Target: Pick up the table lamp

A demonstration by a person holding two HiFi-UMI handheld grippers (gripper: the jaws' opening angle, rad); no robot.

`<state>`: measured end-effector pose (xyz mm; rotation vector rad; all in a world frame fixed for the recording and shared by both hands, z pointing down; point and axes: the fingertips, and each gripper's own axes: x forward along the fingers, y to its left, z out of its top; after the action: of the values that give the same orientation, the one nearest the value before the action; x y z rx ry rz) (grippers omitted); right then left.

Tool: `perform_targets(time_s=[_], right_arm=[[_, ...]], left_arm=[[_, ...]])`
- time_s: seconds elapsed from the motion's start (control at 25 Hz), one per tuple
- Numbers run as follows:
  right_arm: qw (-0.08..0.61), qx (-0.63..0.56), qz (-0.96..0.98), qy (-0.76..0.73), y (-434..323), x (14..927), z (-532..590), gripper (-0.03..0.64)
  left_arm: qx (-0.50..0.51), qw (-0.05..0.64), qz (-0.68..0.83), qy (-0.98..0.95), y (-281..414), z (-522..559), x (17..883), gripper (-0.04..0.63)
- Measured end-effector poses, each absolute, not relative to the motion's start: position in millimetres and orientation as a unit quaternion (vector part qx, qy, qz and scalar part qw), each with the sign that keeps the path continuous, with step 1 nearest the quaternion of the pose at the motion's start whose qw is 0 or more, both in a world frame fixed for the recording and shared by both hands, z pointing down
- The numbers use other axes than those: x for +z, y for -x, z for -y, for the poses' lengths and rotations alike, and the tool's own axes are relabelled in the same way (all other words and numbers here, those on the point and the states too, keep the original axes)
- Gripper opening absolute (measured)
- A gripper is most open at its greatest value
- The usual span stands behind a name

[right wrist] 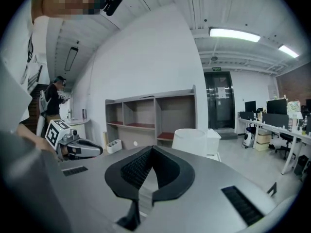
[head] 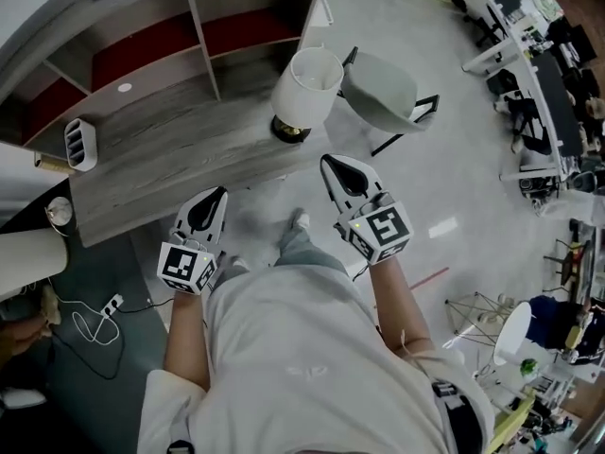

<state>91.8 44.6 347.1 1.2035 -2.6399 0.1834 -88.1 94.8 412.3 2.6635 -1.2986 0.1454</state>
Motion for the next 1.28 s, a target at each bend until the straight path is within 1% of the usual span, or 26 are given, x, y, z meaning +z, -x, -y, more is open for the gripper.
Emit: perform_targets(time_s=[0.16, 0.4, 0.48, 0.52, 0.64, 0.88, 1.04, 1.28], right_arm=[[0.124, 0.064, 0.917, -0.374, -110, 349, -4, 0.025], [0.132, 0.061, 0.936, -0.321, -130, 346, 38, 0.025], [0.133, 0.056, 0.941, -0.306, -132, 344, 48, 0.025], [0.134, 0.054, 0.943, -0.301, -132, 343, 53, 0.025], [0.135, 0.051, 0.946, -0.291, -129, 341, 65, 0.025], [0.141, 0.049, 0.948, -0.282, -111, 338, 88, 0.025], [0.140, 0.055, 0.945, -0.291, -106, 333, 105, 0.025], [0.152, 0.058, 0.931, -0.325, -109, 328, 141, 0.025]], left_arm=[[0.043, 0.095, 0.465, -0.879, 59, -72, 428, 0.032], [0.023, 0.110, 0.489, -0.865, 14, -40, 451, 0.083], [0.018, 0.109, 0.492, -0.864, 2, -29, 458, 0.108], [0.015, 0.111, 0.493, -0.863, -2, -23, 462, 0.133], [0.013, 0.119, 0.495, -0.861, -9, -8, 481, 0.179], [0.025, 0.119, 0.485, -0.866, -18, 22, 522, 0.233], [0.030, 0.127, 0.472, -0.872, -24, 45, 553, 0.285], [0.033, 0.137, 0.442, -0.886, -33, 84, 591, 0.305]])
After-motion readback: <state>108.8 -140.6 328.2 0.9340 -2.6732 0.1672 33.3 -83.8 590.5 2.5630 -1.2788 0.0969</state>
